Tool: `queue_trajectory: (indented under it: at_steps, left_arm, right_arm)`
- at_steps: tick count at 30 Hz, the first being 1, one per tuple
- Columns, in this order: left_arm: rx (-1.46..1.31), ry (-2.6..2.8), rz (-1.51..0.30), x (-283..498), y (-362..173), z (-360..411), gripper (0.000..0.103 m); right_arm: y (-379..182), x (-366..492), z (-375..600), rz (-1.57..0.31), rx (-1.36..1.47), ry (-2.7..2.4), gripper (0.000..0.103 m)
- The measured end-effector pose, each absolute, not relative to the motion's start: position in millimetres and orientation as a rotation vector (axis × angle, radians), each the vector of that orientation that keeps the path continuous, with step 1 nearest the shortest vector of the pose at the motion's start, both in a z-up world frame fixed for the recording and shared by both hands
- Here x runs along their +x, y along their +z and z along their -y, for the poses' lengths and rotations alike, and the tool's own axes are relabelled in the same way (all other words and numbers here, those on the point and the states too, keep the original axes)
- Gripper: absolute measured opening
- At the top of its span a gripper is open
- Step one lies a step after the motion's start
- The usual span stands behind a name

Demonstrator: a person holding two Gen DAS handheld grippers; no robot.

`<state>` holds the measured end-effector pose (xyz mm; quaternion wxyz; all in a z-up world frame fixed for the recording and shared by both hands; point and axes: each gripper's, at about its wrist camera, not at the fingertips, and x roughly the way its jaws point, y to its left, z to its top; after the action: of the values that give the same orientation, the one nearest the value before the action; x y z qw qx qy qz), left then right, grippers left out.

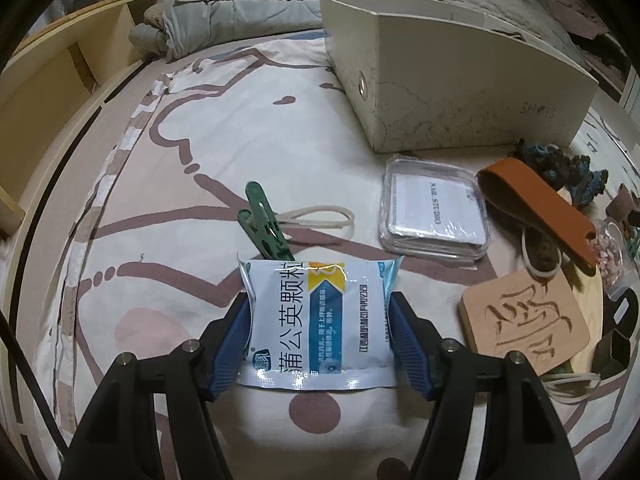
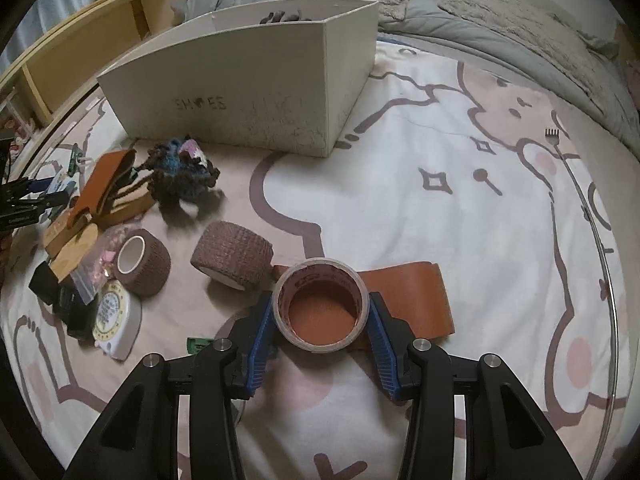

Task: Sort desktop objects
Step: 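Lift the sachet with the left gripper while the right lifts the tape roll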

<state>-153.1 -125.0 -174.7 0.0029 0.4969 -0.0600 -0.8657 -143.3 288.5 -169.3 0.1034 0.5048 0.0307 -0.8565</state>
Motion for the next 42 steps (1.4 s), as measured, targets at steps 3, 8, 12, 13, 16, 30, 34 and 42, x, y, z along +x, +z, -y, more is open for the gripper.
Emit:
queue_trajectory:
  at_steps: [3,8,12,13,16,30,34,42]
  left_arm:
    - [1.574,-2.710,0.205,-153,-179,123,0.068]
    - [1.585,-2.708,0.195,-154,-181,125,0.068]
    - [1.584,-2.708,0.201,-153,-182,124,0.068]
    - [1.584,-2.709,0.197,-153,-182,124,0.068]
    - [1.582,-2.709,0.194,-154,-182,124,0.068]
    - [1.537,-2.707,0.152,-152,-170,131,0.068]
    - [1.525,-2.711,0.141,-153,-167,132,0.068]
    - [1.494,-2.719,0.133,-151,-159,133,0.068]
  right_arm:
    - [-169,-145,-288,-0.097,1.489,-2.526,0.046]
    - [-174,-150,-286,-0.103,1.517,-2.510,0.048]
    - [-174,-150,-283,-0.139,1.499,-2.512,0.048]
    - [-173,-151,-283,-0.144,1.494,-2.514,0.048]
    - [-170,-150,-282,-0.145,1.477,-2.515,0.045]
    - [-166,-150,-287,-0.138,1.494,-2.545,0.045]
    - [-162,-152,-289,-0.123,1.489,-2.566,0.045]
    - [-150,-155,-290,-0.108,1.450,-2.598,0.045]
